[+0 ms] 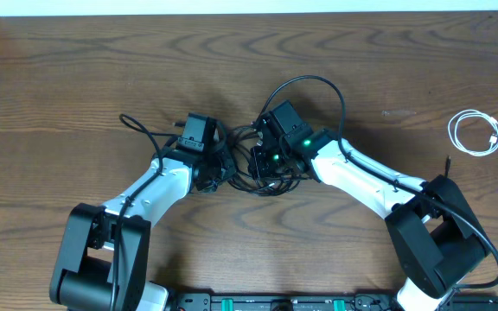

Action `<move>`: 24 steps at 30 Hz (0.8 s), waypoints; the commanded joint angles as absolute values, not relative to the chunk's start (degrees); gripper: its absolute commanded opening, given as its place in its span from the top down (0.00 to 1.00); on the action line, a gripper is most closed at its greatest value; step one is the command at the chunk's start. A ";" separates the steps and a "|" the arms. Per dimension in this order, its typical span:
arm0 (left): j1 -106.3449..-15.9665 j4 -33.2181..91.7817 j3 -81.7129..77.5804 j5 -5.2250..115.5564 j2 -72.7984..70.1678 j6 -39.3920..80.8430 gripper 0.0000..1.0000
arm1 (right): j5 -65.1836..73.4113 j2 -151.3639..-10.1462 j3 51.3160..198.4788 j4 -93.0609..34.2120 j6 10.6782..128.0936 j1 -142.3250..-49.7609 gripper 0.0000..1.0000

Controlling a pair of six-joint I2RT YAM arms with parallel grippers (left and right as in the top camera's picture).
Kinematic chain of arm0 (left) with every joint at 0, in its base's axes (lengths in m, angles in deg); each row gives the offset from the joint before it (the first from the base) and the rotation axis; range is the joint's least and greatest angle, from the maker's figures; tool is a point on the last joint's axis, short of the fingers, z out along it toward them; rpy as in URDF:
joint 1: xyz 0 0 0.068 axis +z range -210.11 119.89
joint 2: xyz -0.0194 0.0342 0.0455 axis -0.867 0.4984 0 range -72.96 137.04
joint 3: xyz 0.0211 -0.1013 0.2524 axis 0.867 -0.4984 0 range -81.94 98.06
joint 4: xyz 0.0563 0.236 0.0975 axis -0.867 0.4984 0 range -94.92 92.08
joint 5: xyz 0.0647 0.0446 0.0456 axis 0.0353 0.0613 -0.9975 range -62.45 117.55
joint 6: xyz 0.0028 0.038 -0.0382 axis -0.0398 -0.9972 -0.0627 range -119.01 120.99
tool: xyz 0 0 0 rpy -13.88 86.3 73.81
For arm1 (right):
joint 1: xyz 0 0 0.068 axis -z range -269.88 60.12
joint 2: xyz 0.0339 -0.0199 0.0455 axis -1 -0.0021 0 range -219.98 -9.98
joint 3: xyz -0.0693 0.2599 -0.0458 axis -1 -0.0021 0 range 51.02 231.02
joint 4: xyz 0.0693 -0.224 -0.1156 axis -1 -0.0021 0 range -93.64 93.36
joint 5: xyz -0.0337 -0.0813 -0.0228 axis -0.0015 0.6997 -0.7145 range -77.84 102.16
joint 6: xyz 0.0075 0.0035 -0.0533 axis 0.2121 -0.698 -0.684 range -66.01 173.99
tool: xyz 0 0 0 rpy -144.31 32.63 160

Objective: Untangle cables

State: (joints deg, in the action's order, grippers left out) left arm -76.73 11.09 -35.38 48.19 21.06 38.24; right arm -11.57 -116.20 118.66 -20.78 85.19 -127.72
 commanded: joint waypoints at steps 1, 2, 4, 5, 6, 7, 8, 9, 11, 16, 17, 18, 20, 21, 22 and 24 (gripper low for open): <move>-76.86 10.93 -35.66 47.38 21.67 38.13 0.92 | -11.31 -115.21 118.77 -20.65 85.23 -127.96 0.99; -76.86 11.13 -35.66 47.38 21.67 37.96 0.92 | -11.28 -115.21 118.77 -20.65 85.23 -127.94 0.99; -76.86 11.65 -35.66 47.38 21.67 36.69 0.92 | -11.28 -115.21 118.77 -20.65 85.21 -127.79 0.98; -76.84 12.14 -35.66 47.38 21.67 36.08 0.92 | -11.26 -115.21 118.77 -20.65 85.21 -127.75 0.97; -76.84 12.59 -35.66 47.38 21.67 35.47 0.92 | -11.26 -115.21 118.77 -20.65 85.21 -127.68 0.97; -76.84 13.16 -35.66 47.41 21.67 34.77 0.93 | -11.15 -115.21 118.77 -20.65 85.21 -127.59 0.97; -76.82 13.77 -35.66 47.38 21.67 33.98 0.92 | -10.78 -115.21 118.77 -20.67 85.23 -127.51 0.97; -76.77 14.60 -35.66 47.36 21.67 33.41 0.92 | -10.26 -115.23 118.77 -20.65 85.21 -127.40 0.97; -76.42 16.13 -35.66 47.41 21.67 32.43 0.92 | -9.36 -115.34 118.77 -20.65 85.25 -127.03 0.97; -74.17 19.15 -35.66 47.76 21.67 31.34 0.92 | -9.38 -116.22 118.77 -20.82 85.23 -125.63 0.95; -73.52 19.50 -35.66 48.48 21.67 30.92 0.92 | -9.38 -116.55 118.77 -20.87 85.23 -125.36 0.95; -72.93 19.68 -35.66 49.50 21.67 30.27 0.92 | -9.49 -116.83 118.77 -20.87 85.23 -125.12 0.95; -71.70 19.65 -35.66 52.98 21.67 28.34 0.93 | -9.95 -117.29 118.77 -20.76 85.21 -124.88 0.93; -71.09 19.65 -35.66 54.53 21.67 27.62 0.92 | -10.67 -117.40 118.77 -20.61 85.01 -124.88 0.91; -70.63 19.70 -35.66 55.47 21.67 27.53 0.92 | -11.46 -117.46 118.77 -20.41 84.69 -124.88 0.91; -70.02 19.70 -35.66 55.62 21.67 27.56 0.92 | -14.30 -117.49 118.77 -19.69 83.42 -125.04 0.87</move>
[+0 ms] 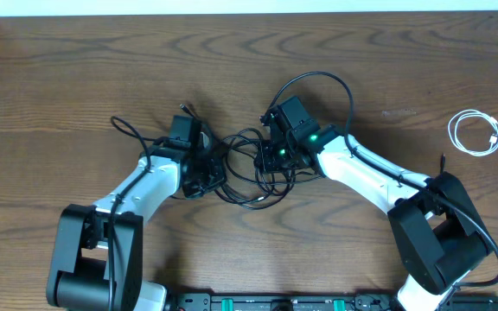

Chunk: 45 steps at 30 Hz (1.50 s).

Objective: Untangle cables

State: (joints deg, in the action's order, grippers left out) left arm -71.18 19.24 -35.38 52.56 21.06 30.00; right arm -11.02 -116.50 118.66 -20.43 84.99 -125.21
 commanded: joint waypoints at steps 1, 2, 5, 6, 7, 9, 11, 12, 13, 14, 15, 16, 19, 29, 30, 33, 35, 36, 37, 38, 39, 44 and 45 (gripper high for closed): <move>-69.97 19.68 -35.66 55.60 21.67 27.56 0.92 | -15.11 -117.49 118.77 -19.53 83.22 -125.17 0.84; -70.00 19.68 -35.66 55.60 21.67 27.56 0.93 | -15.46 -117.49 118.77 -19.49 83.24 -125.23 0.81; -70.04 19.68 -35.66 55.60 21.67 27.56 0.92 | -15.39 -117.62 118.77 -19.86 82.87 -125.23 0.75; -70.04 19.68 -35.66 55.60 21.67 27.56 0.92 | -15.44 -117.81 118.77 -19.93 82.41 -125.23 0.72; -70.04 19.65 -35.66 55.60 21.67 27.56 0.92 | -15.42 -118.08 118.77 -19.99 82.39 -125.23 0.69; -70.04 19.63 -35.66 55.56 21.67 27.56 0.92 | -15.79 -118.82 118.77 -19.88 82.39 -125.21 0.65; -70.04 19.65 -35.66 55.41 21.67 27.56 0.92 | -17.78 -119.67 118.77 -19.42 81.74 -125.23 0.63; -70.04 19.65 -35.66 55.41 21.67 27.53 0.92 | -19.55 -119.87 118.77 -19.14 81.17 -125.23 0.62; -70.04 19.65 -35.66 55.41 21.67 27.53 0.92 | -21.62 -120.46 118.77 -18.70 80.86 -125.23 0.62; -70.04 19.65 -35.66 55.41 21.67 27.53 0.92 | -23.57 -120.72 118.77 -18.57 80.45 -125.30 0.62; -70.04 19.65 -35.66 55.41 21.67 27.53 0.92 | -24.90 -121.14 118.77 -18.44 80.03 -125.36 0.62; -70.04 19.65 -35.66 55.41 21.67 27.53 0.92 | -26.08 -121.62 118.77 -18.14 79.51 -125.52 0.62; -70.04 19.65 -35.66 55.41 21.67 27.53 0.92 | -30.67 -122.71 118.77 -16.96 78.26 -125.67 0.62; -70.04 19.68 -35.66 55.41 21.67 27.53 0.92 | -34.10 -123.56 118.74 -15.75 73.95 -125.93 0.62; -70.04 19.68 -35.66 55.41 21.67 27.53 0.92 | -34.10 -123.58 118.68 -15.84 73.28 -126.06 0.62; -70.04 19.68 -35.66 55.41 21.67 27.53 0.92 | -34.10 -123.58 118.61 -15.56 72.14 -126.48 0.64; -70.04 19.68 -35.66 55.41 21.67 27.53 0.92 | -33.84 -123.58 118.61 -15.45 71.72 -126.52 0.67; -70.04 19.68 -35.66 55.41 21.67 27.56 0.92 | -33.43 -123.58 118.59 -15.49 71.05 -126.52 0.69; -70.04 19.68 -35.66 55.41 21.67 27.56 0.92 | -33.03 -123.58 118.48 -15.47 70.72 -126.52 0.70; -70.04 19.70 -35.66 55.41 21.67 27.56 0.92 | -32.49 -123.58 118.33 -15.27 70.54 -126.52 0.69; -70.04 19.70 -35.66 55.41 21.67 27.56 0.92 | -31.92 -123.63 118.22 -15.23 70.54 -126.59 0.70; -70.04 19.68 -35.66 55.41 21.67 27.56 0.92 | -31.50 -125.07 118.02 -14.00 70.39 -126.57 0.77; -70.04 19.68 -35.66 55.41 21.67 27.56 0.92 | -31.50 -125.49 118.02 -13.98 70.35 -126.59 0.77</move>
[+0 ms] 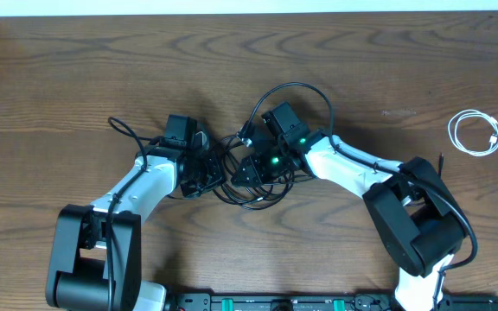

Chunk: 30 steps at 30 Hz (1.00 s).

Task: Untangle cables
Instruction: 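Pull the black cable up and right with the right gripper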

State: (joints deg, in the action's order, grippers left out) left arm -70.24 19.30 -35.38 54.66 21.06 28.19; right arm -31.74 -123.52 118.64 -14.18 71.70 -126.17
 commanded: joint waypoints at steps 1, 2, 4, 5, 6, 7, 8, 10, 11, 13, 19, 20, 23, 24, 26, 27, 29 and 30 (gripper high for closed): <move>-70.04 19.68 -35.66 55.41 21.67 27.56 0.92 | -31.50 -126.29 118.00 -13.96 70.30 -126.63 0.77; -70.04 19.68 -35.66 55.41 21.67 27.56 0.92 | -31.55 -126.82 118.00 -13.96 70.19 -126.70 0.77; -70.04 19.68 -35.66 55.41 21.67 27.56 0.92 | -32.03 -128.24 118.00 -13.72 70.22 -126.72 0.77; -70.04 19.70 -35.66 55.41 21.67 27.56 0.93 | -32.35 -128.72 118.00 -13.63 70.22 -126.72 0.77; -70.04 19.68 -35.66 55.41 21.67 27.56 0.92 | -32.62 -129.29 118.00 -13.33 70.22 -126.72 0.79; -70.04 19.68 -35.66 55.41 21.67 27.56 0.92 | -32.59 -129.40 118.00 -13.33 70.22 -126.70 0.82; -70.04 19.68 -35.66 55.41 21.67 27.56 0.92 | -32.59 -129.46 118.00 -13.33 70.28 -126.68 0.85; -70.04 19.68 -35.66 55.41 21.67 27.56 0.92 | -32.59 -129.44 118.09 -13.35 72.47 -126.57 0.99; -70.04 19.68 -35.66 55.41 21.67 27.56 0.92 | -33.60 -129.44 118.11 -13.33 74.61 -126.24 0.99; -70.02 19.65 -35.66 55.41 21.67 27.58 0.92 | -40.46 -129.18 118.11 -12.89 77.10 -124.80 0.99; -69.80 19.68 -35.66 55.38 21.67 27.58 0.92 | -61.03 -125.68 118.11 -5.83 76.49 -120.69 0.99; -69.52 19.70 -35.66 55.38 21.67 27.58 0.92 | -62.21 -124.50 118.11 -5.66 76.51 -120.01 0.99; -67.77 20.05 -35.66 55.38 21.67 27.62 0.92 | -62.52 -120.65 118.11 -6.16 76.40 -118.63 0.99; -67.09 20.20 -35.66 55.38 21.67 27.62 0.92 | -62.41 -119.12 118.11 -6.14 76.42 -118.28 0.99; -65.41 20.70 -35.66 55.38 21.67 27.60 0.92 | -61.01 -115.85 118.11 -6.25 76.42 -117.67 0.99; -64.58 21.12 -35.66 55.38 21.67 27.60 0.92 | -60.07 -114.32 118.11 -6.27 76.45 -117.50 0.99; -63.16 21.95 -35.66 55.34 21.67 27.56 0.93 | -57.42 -110.62 118.11 -6.29 76.45 -117.08 0.99; -62.50 22.43 -35.66 55.32 21.67 27.53 0.93 | -55.85 -108.57 118.11 -6.31 76.45 -116.91 0.99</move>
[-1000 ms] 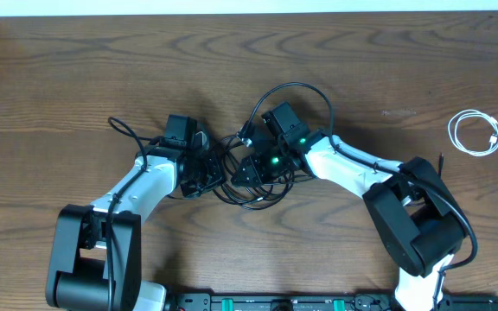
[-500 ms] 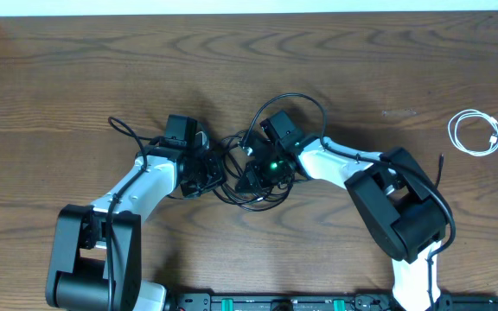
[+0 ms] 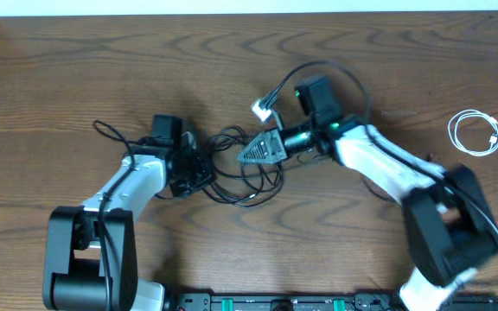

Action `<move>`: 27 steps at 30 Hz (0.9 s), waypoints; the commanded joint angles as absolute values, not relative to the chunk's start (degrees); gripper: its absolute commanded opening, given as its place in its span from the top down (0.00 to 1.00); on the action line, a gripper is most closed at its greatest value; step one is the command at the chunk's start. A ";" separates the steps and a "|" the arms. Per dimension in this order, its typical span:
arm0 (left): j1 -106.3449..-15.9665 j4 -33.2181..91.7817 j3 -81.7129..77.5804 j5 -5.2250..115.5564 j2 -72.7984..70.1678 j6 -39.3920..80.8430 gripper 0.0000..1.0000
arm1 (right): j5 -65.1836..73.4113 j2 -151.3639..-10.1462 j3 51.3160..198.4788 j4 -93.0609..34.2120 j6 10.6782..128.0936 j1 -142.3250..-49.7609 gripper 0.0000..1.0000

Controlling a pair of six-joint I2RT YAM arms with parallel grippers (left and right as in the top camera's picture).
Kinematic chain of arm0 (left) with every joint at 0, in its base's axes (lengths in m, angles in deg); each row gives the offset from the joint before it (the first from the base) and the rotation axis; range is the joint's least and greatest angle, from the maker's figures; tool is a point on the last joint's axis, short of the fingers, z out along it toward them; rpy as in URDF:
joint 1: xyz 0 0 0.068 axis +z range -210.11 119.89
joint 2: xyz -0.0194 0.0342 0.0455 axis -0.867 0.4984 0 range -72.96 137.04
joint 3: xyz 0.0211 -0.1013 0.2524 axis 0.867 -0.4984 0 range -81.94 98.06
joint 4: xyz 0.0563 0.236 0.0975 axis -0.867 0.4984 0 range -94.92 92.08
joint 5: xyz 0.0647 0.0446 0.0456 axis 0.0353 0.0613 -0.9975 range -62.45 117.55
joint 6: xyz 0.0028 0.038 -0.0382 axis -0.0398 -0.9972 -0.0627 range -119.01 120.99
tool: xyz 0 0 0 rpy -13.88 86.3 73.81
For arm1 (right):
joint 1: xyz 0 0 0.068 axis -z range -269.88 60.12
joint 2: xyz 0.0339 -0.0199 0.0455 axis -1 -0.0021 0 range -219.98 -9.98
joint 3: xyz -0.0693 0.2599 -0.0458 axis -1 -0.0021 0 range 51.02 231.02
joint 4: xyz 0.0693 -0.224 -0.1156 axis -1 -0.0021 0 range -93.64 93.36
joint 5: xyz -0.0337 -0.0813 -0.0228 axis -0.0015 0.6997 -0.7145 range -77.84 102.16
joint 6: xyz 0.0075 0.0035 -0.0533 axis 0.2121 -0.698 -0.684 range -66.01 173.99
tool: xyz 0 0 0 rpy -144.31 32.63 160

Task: Untangle cables
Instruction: 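Pull the black cable up and right with the right gripper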

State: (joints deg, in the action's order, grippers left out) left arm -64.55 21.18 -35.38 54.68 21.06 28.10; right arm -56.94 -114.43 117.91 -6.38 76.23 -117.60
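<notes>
A tangle of thin black cables [image 3: 242, 173] lies mid-table, drawn out sideways between both arms. My left gripper [image 3: 195, 169] sits at the tangle's left end and looks shut on a black strand. A loose cable end [image 3: 106, 131] trails off to its left. My right gripper [image 3: 251, 153] points left at the tangle's right side, its grey fingers [image 3: 266, 147] closed to a point on a black strand. A small white plug [image 3: 262, 109] sticks up just above it. A black loop [image 3: 322, 69] arches over the right wrist.
A coiled white cable [image 3: 475, 132] lies apart at the far right of the wooden table [image 3: 76, 69]. The arm bases and a black rail [image 3: 284, 302] line the near edge.
The left gripper has shifted left and the right gripper right and a little back. The tangle between them is more drawn out. A white plug now shows above the right gripper.
Both grippers were close together in a tight knot of black cable. Then they stood a little apart with loops opening between them, then the right one reached back into the knot. Now they are farthest apart and the cables are spread wider.
</notes>
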 commanded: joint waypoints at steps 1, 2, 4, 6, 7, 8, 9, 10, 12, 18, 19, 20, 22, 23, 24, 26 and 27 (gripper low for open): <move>-62.04 22.80 -35.66 55.06 21.67 27.53 0.92 | -54.04 -106.60 118.11 -6.33 76.45 -116.82 0.99; -61.69 23.13 -35.66 54.64 21.67 27.49 0.92 | -52.53 -104.79 118.11 -6.33 76.45 -116.73 0.99; -61.32 23.70 -35.66 52.94 21.67 27.18 0.92 | -49.12 -101.01 118.11 -6.33 76.42 -116.71 0.99; -61.30 24.13 -35.66 51.10 21.67 27.12 0.92 | -45.91 -97.16 118.11 -6.33 75.70 -116.69 0.99; -61.30 24.40 -35.66 50.53 21.67 27.10 0.92 | -44.64 -95.52 118.11 -6.35 75.24 -116.69 0.99; -61.30 24.64 -35.73 50.16 21.67 26.88 0.92 | -41.88 -92.26 118.11 -6.75 73.80 -116.69 0.99; -61.30 24.70 -35.75 49.88 21.67 26.83 0.92 | -40.49 -90.60 118.11 -7.03 72.69 -116.69 0.99; -61.30 24.79 -35.77 49.44 21.67 26.70 0.92 | -39.13 -89.01 118.11 -7.40 71.53 -116.69 0.99; -61.30 24.90 -35.77 48.61 21.67 26.68 0.92 | -35.74 -86.01 118.11 -8.78 69.50 -116.69 0.99; -61.30 25.05 -35.77 48.22 21.67 26.66 0.92 | -25.25 -75.70 118.11 -14.14 59.07 -115.68 0.99; -61.30 25.05 -35.77 48.19 21.67 26.66 0.92 | -23.11 -74.41 118.11 -14.88 58.24 -115.55 0.99; -61.30 25.05 -35.77 48.22 21.67 26.64 0.92 | -20.27 -73.01 118.11 -15.80 57.41 -115.35 0.99; -61.30 25.05 -35.77 48.19 21.67 26.48 0.92 | -13.30 -70.49 118.11 -17.83 56.40 -115.18 0.99; -61.30 25.03 -35.77 48.19 21.67 26.48 0.92 | -10.24 -69.55 118.11 -18.83 56.40 -115.09 0.99; -61.30 25.05 -35.77 48.19 21.67 26.48 0.92 | -6.91 -68.57 118.11 -20.17 56.42 -114.98 0.99; -61.30 25.05 -35.77 48.19 21.67 26.46 0.91 | 0.39 -66.60 118.11 -24.15 56.47 -114.81 0.99; -61.30 25.05 -35.77 48.24 21.67 26.48 0.84 | 1.55 -66.32 118.11 -25.28 56.47 -114.83 0.99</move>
State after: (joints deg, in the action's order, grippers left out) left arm -61.73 24.83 -35.38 50.27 21.06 26.64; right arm -11.63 -68.68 117.89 -23.03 58.52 -115.83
